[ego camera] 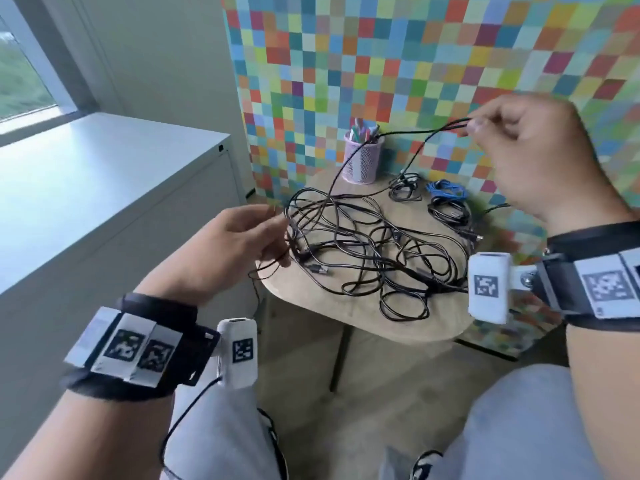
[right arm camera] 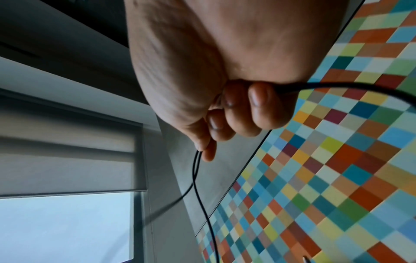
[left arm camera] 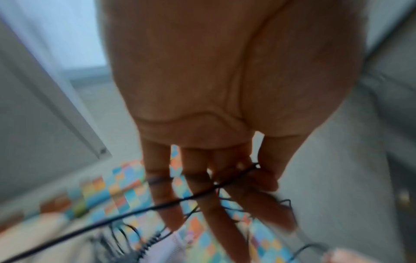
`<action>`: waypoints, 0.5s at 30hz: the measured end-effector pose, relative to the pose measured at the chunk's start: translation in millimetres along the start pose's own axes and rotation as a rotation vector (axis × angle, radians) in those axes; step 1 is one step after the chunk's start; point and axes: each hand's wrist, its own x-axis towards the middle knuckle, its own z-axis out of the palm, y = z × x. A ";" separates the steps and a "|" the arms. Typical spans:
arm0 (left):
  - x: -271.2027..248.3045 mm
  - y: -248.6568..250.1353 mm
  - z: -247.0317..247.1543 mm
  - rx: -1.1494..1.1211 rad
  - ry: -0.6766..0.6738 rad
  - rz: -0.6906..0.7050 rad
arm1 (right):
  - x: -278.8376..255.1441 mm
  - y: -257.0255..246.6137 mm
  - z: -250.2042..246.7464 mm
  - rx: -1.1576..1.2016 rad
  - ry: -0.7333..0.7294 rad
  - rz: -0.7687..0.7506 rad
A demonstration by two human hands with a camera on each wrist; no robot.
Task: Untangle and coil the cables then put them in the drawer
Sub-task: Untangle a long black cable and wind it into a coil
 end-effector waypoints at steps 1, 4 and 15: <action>-1.4 5.2 1.0 -0.163 -0.007 0.035 | -0.8 -1.6 3.6 0.020 -0.017 0.001; -0.3 14.5 3.4 -0.398 0.047 0.055 | -4.6 -6.3 11.1 0.016 -0.095 0.040; 7.0 38.7 41.3 -0.398 -0.011 0.111 | -50.3 -65.3 43.8 0.953 -0.312 0.437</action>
